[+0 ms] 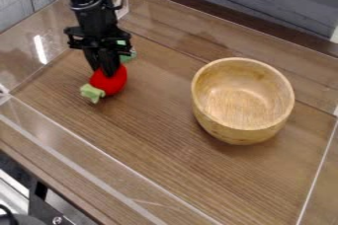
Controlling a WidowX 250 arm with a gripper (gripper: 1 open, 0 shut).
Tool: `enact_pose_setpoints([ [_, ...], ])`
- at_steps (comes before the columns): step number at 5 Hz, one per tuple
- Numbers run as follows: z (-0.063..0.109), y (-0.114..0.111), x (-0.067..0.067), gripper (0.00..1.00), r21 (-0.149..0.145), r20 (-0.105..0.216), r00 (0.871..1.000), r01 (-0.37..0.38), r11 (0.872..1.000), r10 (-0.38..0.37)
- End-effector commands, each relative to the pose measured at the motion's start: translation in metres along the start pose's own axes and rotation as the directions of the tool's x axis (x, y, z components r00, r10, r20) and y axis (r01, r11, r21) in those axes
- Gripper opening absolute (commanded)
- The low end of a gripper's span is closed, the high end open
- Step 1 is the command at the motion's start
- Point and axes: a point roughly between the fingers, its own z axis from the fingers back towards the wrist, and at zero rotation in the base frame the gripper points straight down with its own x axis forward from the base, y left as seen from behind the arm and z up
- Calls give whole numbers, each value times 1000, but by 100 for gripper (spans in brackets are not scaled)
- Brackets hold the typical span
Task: Move the red object to the left side of the table
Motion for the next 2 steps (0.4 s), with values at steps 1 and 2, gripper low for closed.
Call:
enact_pose_setpoints([
  [1,16,9,6,0,22,48,999,-7,1000,6],
  [2,19,17,12,0,22,38,999,30,999,-30],
])
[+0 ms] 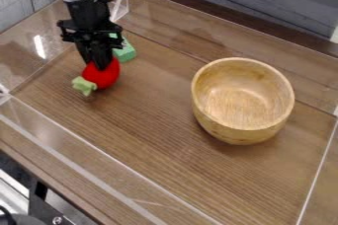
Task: Move the red object to the left side of the table
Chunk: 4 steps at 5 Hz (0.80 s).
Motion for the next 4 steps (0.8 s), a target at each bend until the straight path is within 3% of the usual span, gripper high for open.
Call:
enact_pose_setpoints([
  [1,19,10,13,0,18,37,998,47,999,-47],
  [3,5,11,3,0,16,35,999,-7,1000,6],
  [4,7,15,5,0,13,34,999,-15,1000,14],
])
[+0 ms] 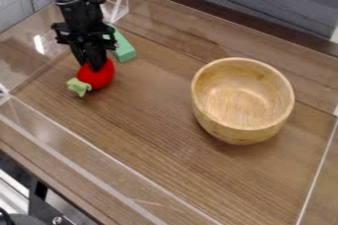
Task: Move the red object to the left side of the table
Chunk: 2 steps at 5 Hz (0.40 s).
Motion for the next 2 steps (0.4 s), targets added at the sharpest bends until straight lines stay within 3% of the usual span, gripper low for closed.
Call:
enact_pose_setpoints([
  [1,12,13,0,100,32,31,999,-26,999,25],
  [2,15,20,-6,100,45,31,998,-47,998,46],
])
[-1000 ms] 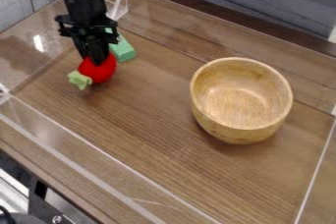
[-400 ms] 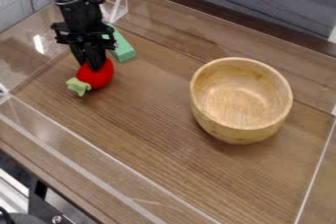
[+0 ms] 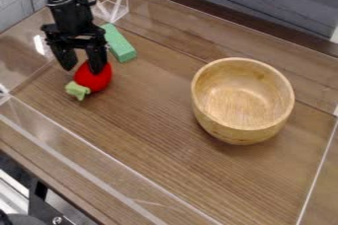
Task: Move the red object to the left side of the table
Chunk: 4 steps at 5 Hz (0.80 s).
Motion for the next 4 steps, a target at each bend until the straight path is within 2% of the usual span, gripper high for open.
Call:
enact_pose_setpoints([
  [1,36,-9,3,100,38,61,997,45,998,-47],
  [2,61,-26,4,100,47,84,992,86,995,-90],
  [3,68,-52,7,100,60,104,985,135,989,-141],
  [4,67,-84,9,100,87,117,975,180,980,-189],
])
